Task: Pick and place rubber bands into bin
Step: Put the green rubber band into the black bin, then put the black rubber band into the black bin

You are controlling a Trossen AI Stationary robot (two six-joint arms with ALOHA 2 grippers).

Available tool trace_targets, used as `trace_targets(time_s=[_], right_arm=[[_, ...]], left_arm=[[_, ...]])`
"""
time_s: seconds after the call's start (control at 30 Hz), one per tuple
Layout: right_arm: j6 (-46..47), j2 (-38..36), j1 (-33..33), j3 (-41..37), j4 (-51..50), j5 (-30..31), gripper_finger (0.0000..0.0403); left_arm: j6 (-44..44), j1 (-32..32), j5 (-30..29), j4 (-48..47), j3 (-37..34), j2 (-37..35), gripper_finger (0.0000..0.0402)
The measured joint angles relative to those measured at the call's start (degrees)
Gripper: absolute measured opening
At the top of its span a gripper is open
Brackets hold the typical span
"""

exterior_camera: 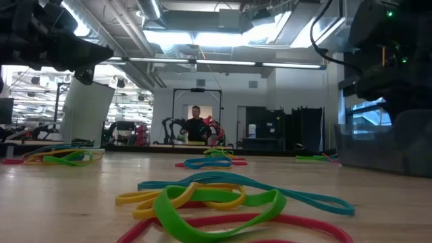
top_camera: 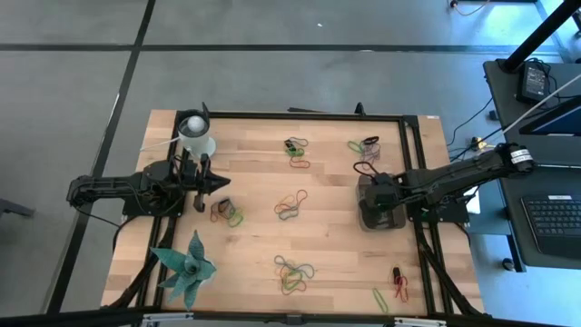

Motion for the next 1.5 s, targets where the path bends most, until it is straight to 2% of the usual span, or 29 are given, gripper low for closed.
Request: trace_targets(time_s=[0.27, 0.43, 0.67, 0.8, 0.97, 1.1, 1.2, 1.37, 1.5], right_arm=[[1.4, 0.0, 0.0, 0.7, -0.1, -0.1, 0.0081], [0.1, -0.7, 0.0, 3.9, -2.6, -0.1, 0.0108], [-4.3, -0.9, 0.0, 11.1, -10.6, 0.8, 0.0119], [-7.3, -0.9, 0.0, 14.4, -13.6, 1.2, 0.0119], [-9.0, -0.9, 0.0, 17.9, -16.8, 1.8, 0.0119], [-11.0, -0.9, 0.0, 19.7, -17.3, 1.8, 0.0119], [-16.1, -0.9, 0.0, 19.8, -17.3, 1.8, 0.0119], [-16.5, -0.9, 0.0, 19.8, -19.2, 1.8, 0.0119], [-20.3, -1.1, 0.0, 19.8, -20.3, 1.9, 0.0119]], left_arm=[[-1.5, 0.0, -2.2, 0.5, 0.0, 0.0, 0.0001], [-3.0, 0.0, -6.2, 2.6, 0.1, 0.0, 0.0001], [-0.2, 0.0, -6.5, 2.4, 3.6, 2.1, 0.0001], [-0.1, 0.0, -7.9, 1.6, 7.5, 5.7, 0.0001], [-1.0, 0.0, -7.5, -3.7, 15.4, 14.0, 0.0001], [-1.5, 0.0, -7.5, -10.2, 24.0, 24.4, 0.0001], [-1.7, 0.0, -7.6, -13.3, 30.8, 32.3, 0.0001], [-1.6, 0.0, -7.6, -16.0, 40.2, 44.0, 0.0001], [-1.6, 0.0, -9.4, -17.4, 45.4, 51.8, 0.0001]])
